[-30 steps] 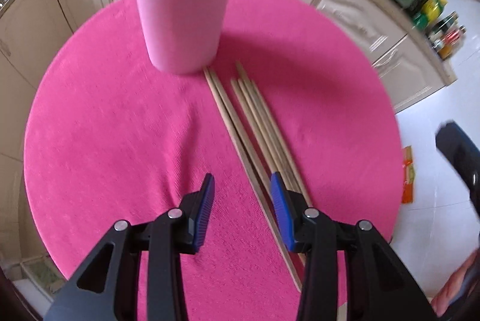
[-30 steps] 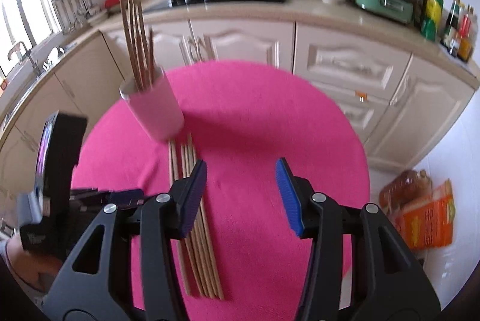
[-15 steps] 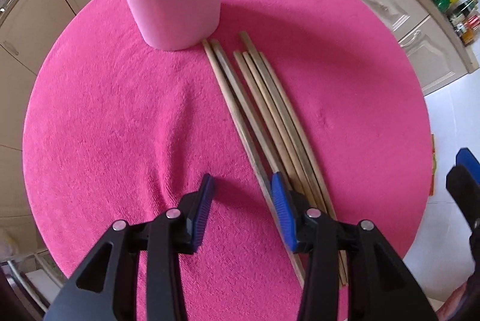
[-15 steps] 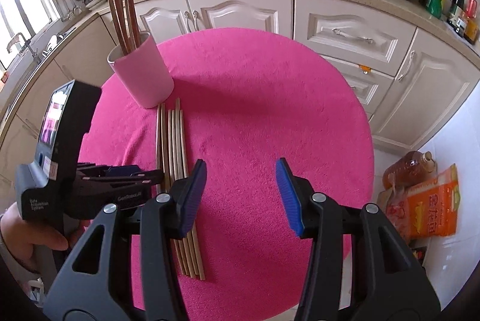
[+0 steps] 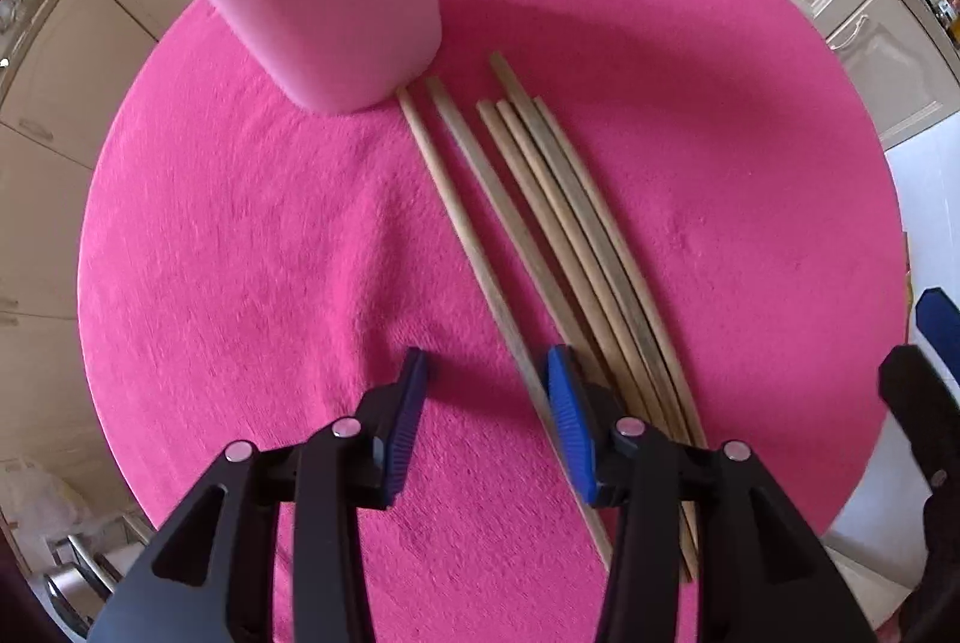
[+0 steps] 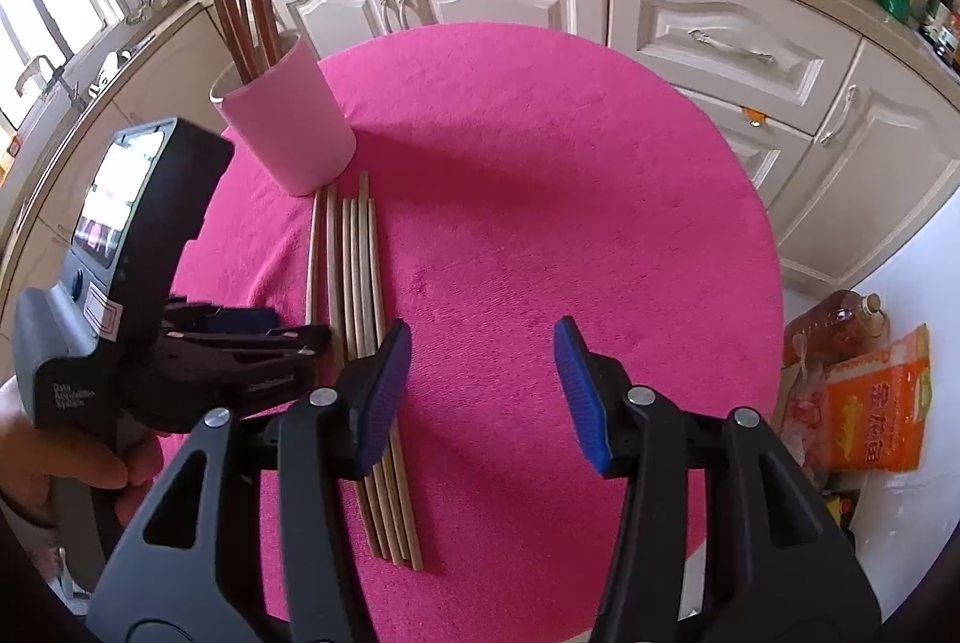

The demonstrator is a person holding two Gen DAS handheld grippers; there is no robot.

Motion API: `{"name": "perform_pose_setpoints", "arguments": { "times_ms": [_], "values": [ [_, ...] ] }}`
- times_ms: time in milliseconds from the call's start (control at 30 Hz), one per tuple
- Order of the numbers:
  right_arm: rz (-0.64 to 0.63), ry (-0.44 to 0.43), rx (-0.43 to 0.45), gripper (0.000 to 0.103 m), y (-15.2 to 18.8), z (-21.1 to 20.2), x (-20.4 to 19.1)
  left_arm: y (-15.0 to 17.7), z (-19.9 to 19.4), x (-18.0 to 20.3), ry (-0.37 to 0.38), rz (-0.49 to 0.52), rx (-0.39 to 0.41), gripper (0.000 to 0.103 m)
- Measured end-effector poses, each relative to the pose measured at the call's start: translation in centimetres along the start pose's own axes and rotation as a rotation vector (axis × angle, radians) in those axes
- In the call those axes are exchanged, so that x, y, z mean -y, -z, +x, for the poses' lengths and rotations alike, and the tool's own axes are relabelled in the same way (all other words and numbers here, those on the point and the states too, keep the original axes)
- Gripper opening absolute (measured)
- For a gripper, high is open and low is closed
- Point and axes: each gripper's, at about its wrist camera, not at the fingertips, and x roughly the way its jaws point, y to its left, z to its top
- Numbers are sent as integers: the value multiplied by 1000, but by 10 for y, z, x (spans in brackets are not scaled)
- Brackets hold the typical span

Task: Organize utensils
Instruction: 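Close the left gripper on a chopstick while the right gripper grasps another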

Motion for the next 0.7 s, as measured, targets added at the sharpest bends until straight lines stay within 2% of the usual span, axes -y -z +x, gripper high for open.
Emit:
{"name": "perform_pose_setpoints", "arguments": {
  "times_ms": [33, 100, 167, 267, 333, 400, 567, 700],
  "values": [
    [-2, -1, -6, 49, -1, 2, -1, 0, 0, 0, 9, -2, 3, 40],
    [-11, -11, -25, 49, -3, 7, -4, 3, -3, -2, 18, 38, 22, 29],
    [-24, -22, -43, 49, -6, 13, -9, 11, -6, -9, 26, 60, 23, 14],
    [-50, -47, -83, 49, -12, 27, -17, 14, -8, -24, 65, 59, -1, 6],
    [-63, -69, -114, 45, -15, 38, -23, 17, -10, -35, 79, 66, -10, 6],
    [-80, -91, -141, 34, -19, 47, -30, 20, -11, -47, 73, 60, -21, 6],
    [-100, -114, -229, 29, -27, 76, -41, 17, -14, -69, 163, 11, -35, 6],
    [-113, -95, -287, 19, -32, 91, -45, 5, -21, -78, 186, 1, -22, 6]
  ]
}}
